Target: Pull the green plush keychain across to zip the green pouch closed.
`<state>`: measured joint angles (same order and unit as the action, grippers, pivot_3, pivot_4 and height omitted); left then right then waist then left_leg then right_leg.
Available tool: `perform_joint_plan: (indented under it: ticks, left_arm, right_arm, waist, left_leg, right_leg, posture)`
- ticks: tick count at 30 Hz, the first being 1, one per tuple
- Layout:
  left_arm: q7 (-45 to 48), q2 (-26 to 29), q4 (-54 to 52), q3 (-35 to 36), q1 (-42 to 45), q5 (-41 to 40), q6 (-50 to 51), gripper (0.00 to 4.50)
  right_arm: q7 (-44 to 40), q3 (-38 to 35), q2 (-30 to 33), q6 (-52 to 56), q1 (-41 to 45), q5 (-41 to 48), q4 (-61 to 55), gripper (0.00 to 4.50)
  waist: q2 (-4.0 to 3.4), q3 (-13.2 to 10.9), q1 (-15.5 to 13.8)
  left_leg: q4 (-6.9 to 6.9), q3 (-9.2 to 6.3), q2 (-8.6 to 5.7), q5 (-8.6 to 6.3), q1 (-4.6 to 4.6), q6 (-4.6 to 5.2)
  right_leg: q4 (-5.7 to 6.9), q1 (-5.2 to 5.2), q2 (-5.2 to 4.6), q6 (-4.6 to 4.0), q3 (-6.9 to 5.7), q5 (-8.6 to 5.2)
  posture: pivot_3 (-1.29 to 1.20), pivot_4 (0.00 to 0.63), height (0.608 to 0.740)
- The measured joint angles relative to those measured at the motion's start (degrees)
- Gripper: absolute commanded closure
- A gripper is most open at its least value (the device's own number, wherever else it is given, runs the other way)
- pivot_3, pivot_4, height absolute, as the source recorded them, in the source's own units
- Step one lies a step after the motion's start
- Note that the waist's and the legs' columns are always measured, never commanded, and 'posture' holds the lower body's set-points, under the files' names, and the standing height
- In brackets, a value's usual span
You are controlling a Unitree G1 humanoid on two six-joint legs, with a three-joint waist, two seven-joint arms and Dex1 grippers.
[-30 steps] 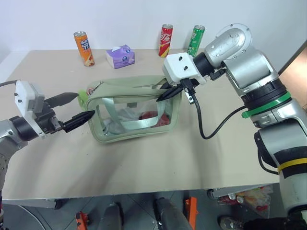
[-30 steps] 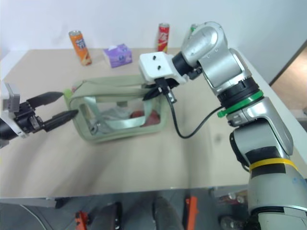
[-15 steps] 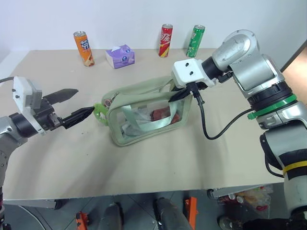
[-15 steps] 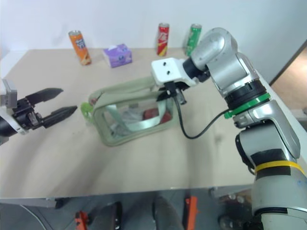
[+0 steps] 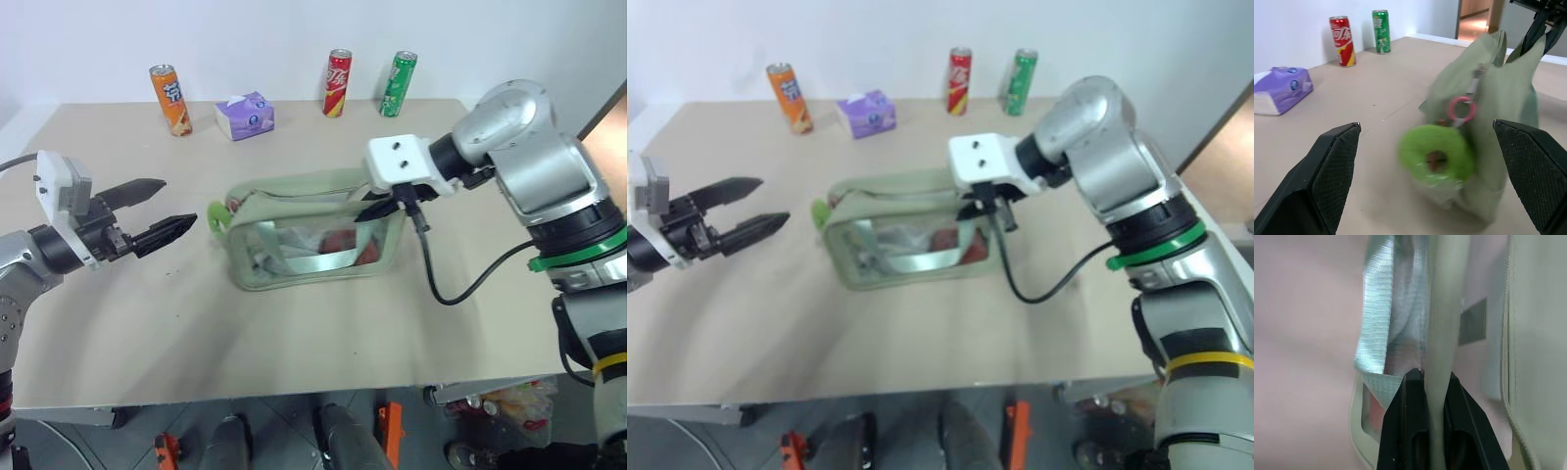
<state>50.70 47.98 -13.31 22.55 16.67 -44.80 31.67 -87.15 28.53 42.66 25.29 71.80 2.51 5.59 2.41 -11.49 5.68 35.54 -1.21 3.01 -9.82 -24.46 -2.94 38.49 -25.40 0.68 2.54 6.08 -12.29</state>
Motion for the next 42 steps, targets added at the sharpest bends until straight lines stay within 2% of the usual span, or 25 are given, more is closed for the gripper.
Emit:
perform_joint_plan:
  ticks: [5, 12, 19, 20, 22, 24, 28, 32, 36, 38, 42]
  left_arm:
    - [-0.2, -0.3, 0.4, -0.5, 0.2, 0.0, 0.0, 0.00]
    - [-0.4, -0.5, 0.1, -0.2, -1.6, -0.2, 0.0, 0.00]
    - [-0.9, -0.5, -0.8, 0.0, -1.8, -0.4, 0.0, 0.00]
    - [-1.0, -0.5, -0.8, 0.0, -1.8, -0.4, 0.0, 0.00]
    - [-1.2, -0.5, -0.8, 0.0, -1.8, -0.5, 0.0, 0.00]
    - [-1.5, -0.5, -0.8, 0.1, -1.8, -0.6, 0.0, 0.00]
    - [-1.6, -0.8, -0.8, 0.4, -1.8, -0.7, 0.0, 0.00]
    - [-1.8, -1.3, -0.9, 0.4, -1.9, -0.8, 0.0, 0.00]
    - [-1.9, -1.4, -1.0, 1.0, -2.3, -0.9, 0.0, 0.00]
    - [-2.0, -1.4, -1.1, 1.1, -2.4, -1.0, 0.0, 0.00]
    - [-2.5, -1.4, -2.2, 2.0, -3.7, -1.6, 0.1, 0.00]
  right_arm:
    - [0.2, 0.1, -1.2, 6.9, -2.6, 0.4, -5.8, 4.48]
    - [-0.6, 0.1, 0.3, 5.5, -2.8, -0.4, -5.9, 4.48]
    - [0.2, 0.1, -1.1, 4.2, -2.8, -1.3, -4.7, 4.48]
    - [0.4, 0.1, -1.3, 3.7, -2.8, -1.5, -4.2, 3.74]
    - [0.6, 0.1, -1.6, 2.8, -2.8, -1.6, -3.7, 3.21]
    - [0.6, 0.1, -1.6, 2.1, -2.8, -1.6, -3.4, 2.38]
    - [-0.3, -0.1, -1.6, 2.6, -2.8, -0.9, -3.1, 1.07]
    - [-1.7, -1.8, 1.6, 3.4, -2.5, 5.4, -2.9, 1.07]
    - [-1.9, -3.4, 11.4, 3.8, -0.1, 18.8, -1.5, 1.07]
    - [-2.0, -5.1, 13.2, 3.8, 0.9, 22.8, 0.1, 1.07]
    - [-2.0, -10.1, 14.4, 3.4, 0.3, 23.2, 7.5, 1.07]
  waist:
    - [0.01, 0.0, -0.4]
    - [0.01, 0.0, -0.6]
    - [0.02, 0.0, -0.6]
    - [0.02, 0.0, -0.6]
    - [0.02, 0.0, -0.6]
    - [0.02, 0.0, -0.6]
    - [0.02, 0.0, -0.6]
    - [0.01, 0.0, -0.7]
    - [0.01, 0.0, -1.1]
    - [0.01, 0.0, -1.1]
    - [0.03, 0.0, -0.9]
  left_leg:
    - [0.13, -0.06, -0.03, 0.00, -0.03, 0.00]
    - [0.21, -0.01, -0.03, 0.00, -0.03, 0.00]
    - [0.20, -0.01, -0.03, 0.00, 0.00, 0.00]
    - [0.20, -0.01, -0.03, 0.00, 0.01, 0.00]
    - [0.20, -0.01, -0.03, 0.00, 0.02, 0.00]
    - [0.20, -0.01, -0.03, 0.00, 0.01, 0.00]
    - [0.20, -0.01, -0.03, 0.00, 0.01, 0.00]
    - [0.19, -0.01, -0.04, 0.00, -0.01, 0.00]
    - [0.17, 0.00, -0.06, -0.01, -0.02, 0.00]
    - [0.17, 0.00, -0.06, -0.01, 0.02, 0.00]
    - [0.18, 0.08, -0.04, -0.01, 0.13, 0.01]
  right_leg:
    - [0.12, 0.02, 0.00, -0.04, -0.03, -0.09]
    - [0.15, 0.01, -0.01, -0.24, 0.00, -0.20]
    - [0.17, 0.01, -0.01, -0.25, 0.00, -0.20]
    - [0.19, 0.02, -0.01, -0.25, 0.00, -0.20]
    - [0.21, 0.01, 0.00, -0.26, 0.00, -0.21]
    - [0.21, 0.02, -0.01, -0.27, -0.01, -0.22]
    - [0.21, 0.02, -0.01, -0.27, 0.00, -0.22]
    - [0.21, 0.02, -0.02, -0.25, 0.00, -0.23]
    - [0.19, 0.02, -0.04, -0.30, 0.03, -0.33]
    - [0.19, 0.03, -0.03, -0.30, 0.03, -0.34]
    - [0.20, 0.08, -0.03, -0.30, 0.07, -0.31]
  posture:
    - [0.00, 0.150, 0.740]
    - [0.00, 0.150, 0.740]
    - [0.00, 0.150, 0.740]
    - [0.00, 0.150, 0.740]
    - [0.00, 0.150, 0.740]
    - [0.00, 0.150, 0.740]
    - [0.00, 0.150, 0.740]
    - [0.00, 0.150, 0.740]
    - [0.00, 0.150, 0.740]
    - [0.00, 0.150, 0.740]
    - [0.00, 0.150, 0.740]
